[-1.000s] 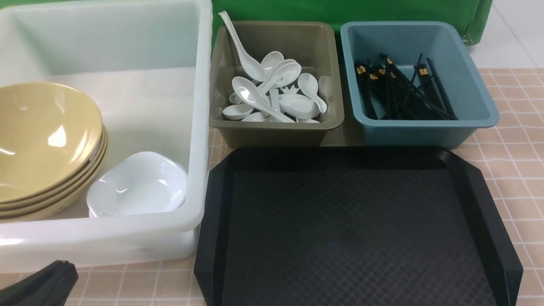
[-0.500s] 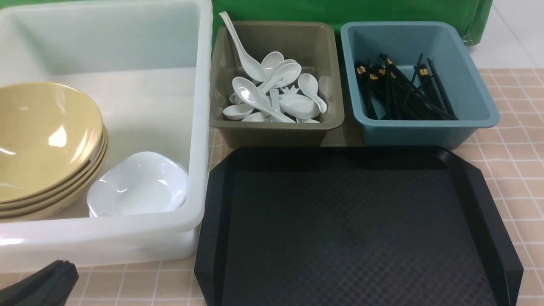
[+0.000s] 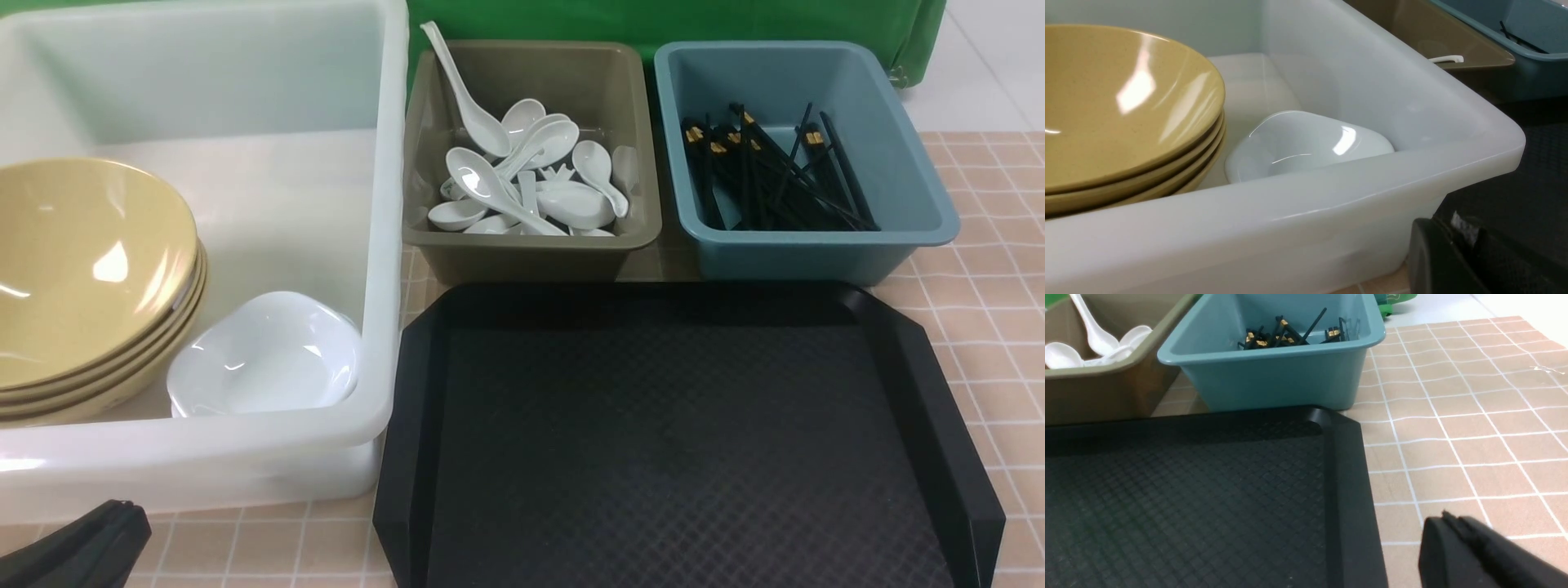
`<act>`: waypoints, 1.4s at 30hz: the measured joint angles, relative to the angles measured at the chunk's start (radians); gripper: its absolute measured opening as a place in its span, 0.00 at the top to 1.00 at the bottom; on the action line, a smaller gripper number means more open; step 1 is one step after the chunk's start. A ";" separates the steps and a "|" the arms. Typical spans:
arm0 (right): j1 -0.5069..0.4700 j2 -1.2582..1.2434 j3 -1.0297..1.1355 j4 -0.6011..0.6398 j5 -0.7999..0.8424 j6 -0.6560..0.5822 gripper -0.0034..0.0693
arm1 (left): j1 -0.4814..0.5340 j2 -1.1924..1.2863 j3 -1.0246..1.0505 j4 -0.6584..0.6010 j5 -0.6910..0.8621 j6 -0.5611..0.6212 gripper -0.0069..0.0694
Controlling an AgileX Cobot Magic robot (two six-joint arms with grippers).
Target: On brown table put chopsticks spoon bowls plates into blue grey white boxes.
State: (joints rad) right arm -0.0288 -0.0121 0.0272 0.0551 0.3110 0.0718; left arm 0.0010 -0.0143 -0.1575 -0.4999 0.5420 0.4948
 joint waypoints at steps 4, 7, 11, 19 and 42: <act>0.000 0.000 0.000 0.000 0.000 0.000 0.88 | 0.000 0.000 0.000 0.000 0.000 0.000 0.88; 0.000 0.000 0.000 0.000 0.000 0.000 0.88 | 0.000 0.000 0.000 0.000 0.000 0.000 0.88; 0.000 0.000 0.000 0.000 0.000 0.000 0.87 | 0.000 0.000 0.000 0.000 0.000 0.000 0.88; 0.000 0.000 0.000 0.000 0.000 0.000 0.86 | 0.000 0.000 0.000 0.000 0.000 0.000 0.88; 0.000 0.000 0.000 0.000 0.001 0.000 0.83 | 0.051 0.000 0.176 0.423 -0.230 -0.449 0.88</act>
State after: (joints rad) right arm -0.0288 -0.0121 0.0272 0.0551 0.3123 0.0718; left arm 0.0521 -0.0143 0.0186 -0.0764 0.3122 0.0461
